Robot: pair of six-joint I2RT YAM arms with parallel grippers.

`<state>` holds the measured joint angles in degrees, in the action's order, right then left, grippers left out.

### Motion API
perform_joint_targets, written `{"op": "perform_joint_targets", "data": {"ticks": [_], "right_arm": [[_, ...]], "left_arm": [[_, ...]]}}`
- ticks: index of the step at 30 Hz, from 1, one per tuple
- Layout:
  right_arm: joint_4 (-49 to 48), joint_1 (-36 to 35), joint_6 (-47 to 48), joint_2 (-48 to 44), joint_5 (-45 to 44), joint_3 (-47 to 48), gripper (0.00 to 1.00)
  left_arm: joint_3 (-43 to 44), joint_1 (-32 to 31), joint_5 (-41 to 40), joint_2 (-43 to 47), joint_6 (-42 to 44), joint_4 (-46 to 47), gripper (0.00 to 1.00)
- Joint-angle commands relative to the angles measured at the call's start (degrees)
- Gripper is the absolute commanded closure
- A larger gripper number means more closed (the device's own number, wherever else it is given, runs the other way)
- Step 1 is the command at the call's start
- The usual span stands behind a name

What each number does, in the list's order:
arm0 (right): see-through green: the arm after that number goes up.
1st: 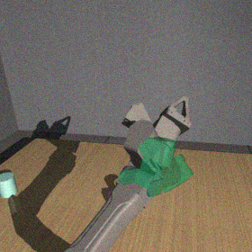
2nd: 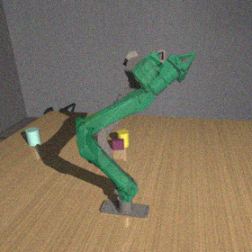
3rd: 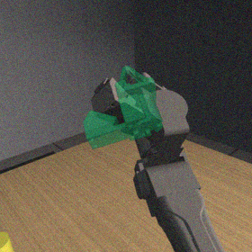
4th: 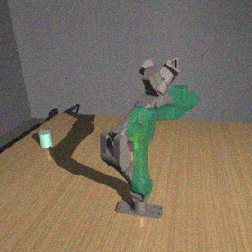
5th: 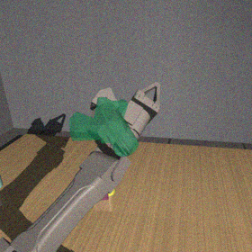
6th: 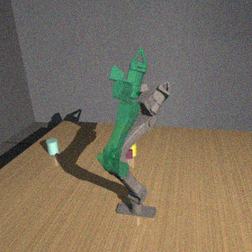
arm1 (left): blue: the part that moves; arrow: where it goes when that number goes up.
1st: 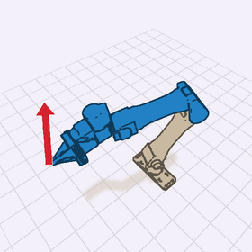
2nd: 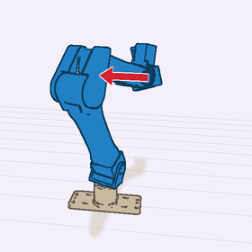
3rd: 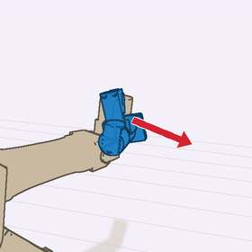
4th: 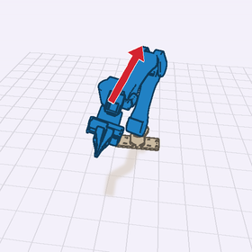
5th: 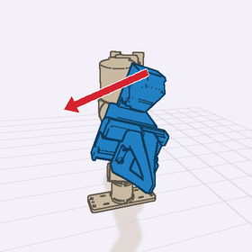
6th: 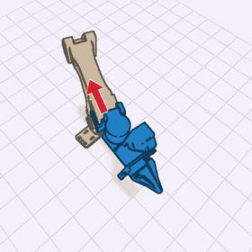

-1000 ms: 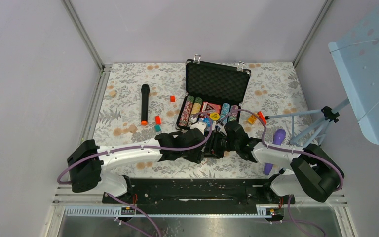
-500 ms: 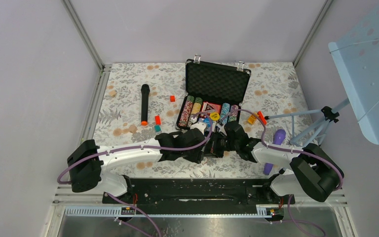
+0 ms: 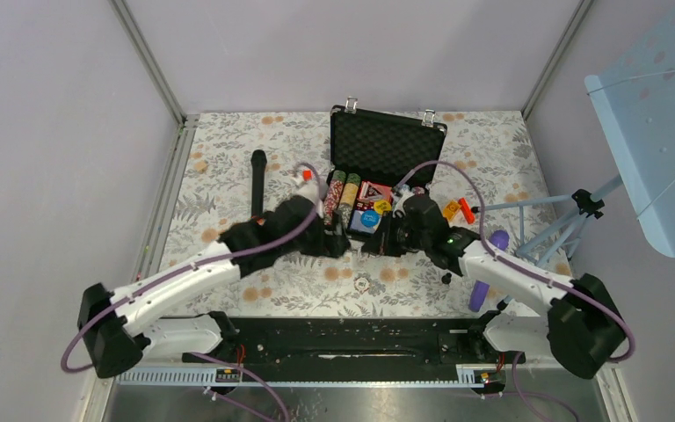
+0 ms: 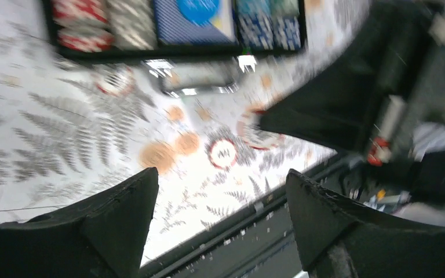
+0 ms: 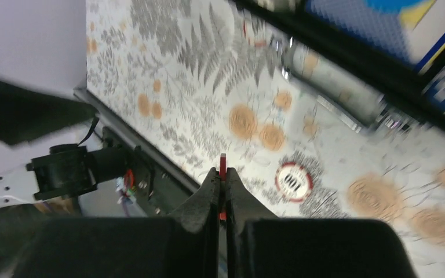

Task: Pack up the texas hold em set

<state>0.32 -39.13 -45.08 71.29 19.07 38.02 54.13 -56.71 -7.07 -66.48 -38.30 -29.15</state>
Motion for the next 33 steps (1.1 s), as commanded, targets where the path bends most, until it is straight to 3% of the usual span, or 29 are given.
{"op": "perform_joint_targets", "data": {"ticks": [1,5,11,19,24,33], "right_arm": [[0.6,0.4,19.0,-5.3,-10.4,3.1,1.00],[-8.3,0.4,31.1,-6.1,-9.4,2.9,1.00],[-12.8,0.4,46.9,0.0,-2.7,6.6,1.00],[-6.3,0.4,54.0,15.3,11.4,22.5,1.00],[-5.8,-0.3,55.7,22.2,12.7,27.9,1.00],[-2.8,-3.5,60.5,31.9,11.3,35.8,1.00]], "left_arm": [[-1.5,13.9,8.9,5.9,0.9,0.8,0.19],[-2.8,23.7,13.3,7.5,2.8,-1.3,0.19],[-4.1,28.6,15.0,7.3,4.8,-2.2,0.19],[-6.3,37.1,14.3,8.8,6.5,-5.5,0.19],[-7.7,40.5,14.1,10.9,8.3,-7.4,0.19],[-8.0,41.3,13.9,11.8,8.4,-7.2,0.19]]}}
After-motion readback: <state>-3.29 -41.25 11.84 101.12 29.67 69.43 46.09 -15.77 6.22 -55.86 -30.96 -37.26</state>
